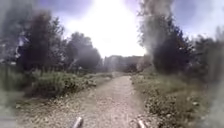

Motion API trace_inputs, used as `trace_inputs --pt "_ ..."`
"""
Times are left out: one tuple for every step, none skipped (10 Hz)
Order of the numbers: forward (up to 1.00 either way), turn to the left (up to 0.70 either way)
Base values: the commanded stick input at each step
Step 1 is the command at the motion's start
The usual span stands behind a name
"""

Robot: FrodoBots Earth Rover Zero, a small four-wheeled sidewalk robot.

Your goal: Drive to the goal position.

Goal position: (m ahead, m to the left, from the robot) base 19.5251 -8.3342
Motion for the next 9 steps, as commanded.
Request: trace_inputs --pt "0.70 0.00" --pt "0.70 0.00" --pt "0.70 0.00" --pt "0.70 0.00" --pt "0.70 0.00" --pt "0.70 -0.17" --pt "0.70 -0.35" --pt "0.70 -0.35" --pt "0.70 -0.30"
